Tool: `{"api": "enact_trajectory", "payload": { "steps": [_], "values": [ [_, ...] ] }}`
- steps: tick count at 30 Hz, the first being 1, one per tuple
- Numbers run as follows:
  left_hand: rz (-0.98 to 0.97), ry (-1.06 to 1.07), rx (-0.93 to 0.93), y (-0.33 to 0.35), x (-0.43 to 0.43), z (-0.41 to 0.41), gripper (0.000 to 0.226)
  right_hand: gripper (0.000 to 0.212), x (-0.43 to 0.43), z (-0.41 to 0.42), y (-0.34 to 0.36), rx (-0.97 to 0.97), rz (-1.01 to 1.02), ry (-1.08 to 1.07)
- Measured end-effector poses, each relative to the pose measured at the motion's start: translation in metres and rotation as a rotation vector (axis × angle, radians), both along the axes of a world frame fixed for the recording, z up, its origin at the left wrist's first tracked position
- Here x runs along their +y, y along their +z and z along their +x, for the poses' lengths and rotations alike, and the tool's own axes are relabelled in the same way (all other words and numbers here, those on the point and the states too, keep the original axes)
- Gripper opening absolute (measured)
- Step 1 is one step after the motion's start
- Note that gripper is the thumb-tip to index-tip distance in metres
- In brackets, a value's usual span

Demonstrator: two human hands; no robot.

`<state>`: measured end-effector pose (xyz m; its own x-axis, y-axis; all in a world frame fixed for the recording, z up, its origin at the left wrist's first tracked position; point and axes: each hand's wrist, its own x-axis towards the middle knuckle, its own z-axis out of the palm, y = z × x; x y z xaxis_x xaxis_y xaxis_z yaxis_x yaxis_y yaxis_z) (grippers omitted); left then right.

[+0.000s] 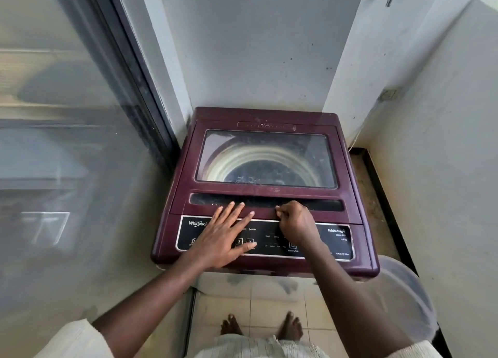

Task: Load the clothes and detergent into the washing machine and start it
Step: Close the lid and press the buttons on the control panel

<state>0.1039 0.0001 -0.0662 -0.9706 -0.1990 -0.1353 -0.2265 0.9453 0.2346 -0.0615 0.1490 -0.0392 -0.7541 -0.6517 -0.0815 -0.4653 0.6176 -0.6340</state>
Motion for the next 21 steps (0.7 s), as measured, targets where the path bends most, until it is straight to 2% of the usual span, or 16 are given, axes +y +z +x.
{"api": "enact_trajectory", "payload": {
  "steps": [4, 8, 10, 21],
  "values": [
    [-0.014, 0.112, 0.077, -0.015, 0.016, 0.028, 0.074, 0.019, 0.009, 0.003, -0.004, 0.064, -0.056, 0.082],
    [-0.091, 0.194, 0.12, -0.031, 0.035, 0.058, 0.076, 0.051, 0.032, 0.017, -0.022, 0.201, 0.009, 0.21],
    [-0.083, 0.223, 0.118, -0.032, 0.041, 0.066, 0.077, 0.06, 0.037, 0.02, -0.029, 0.231, 0.059, 0.235],
    [-0.038, 0.278, 0.224, -0.03, 0.049, 0.072, 0.071, 0.063, 0.038, 0.017, -0.034, 0.214, 0.06, 0.241]
  ]
}}
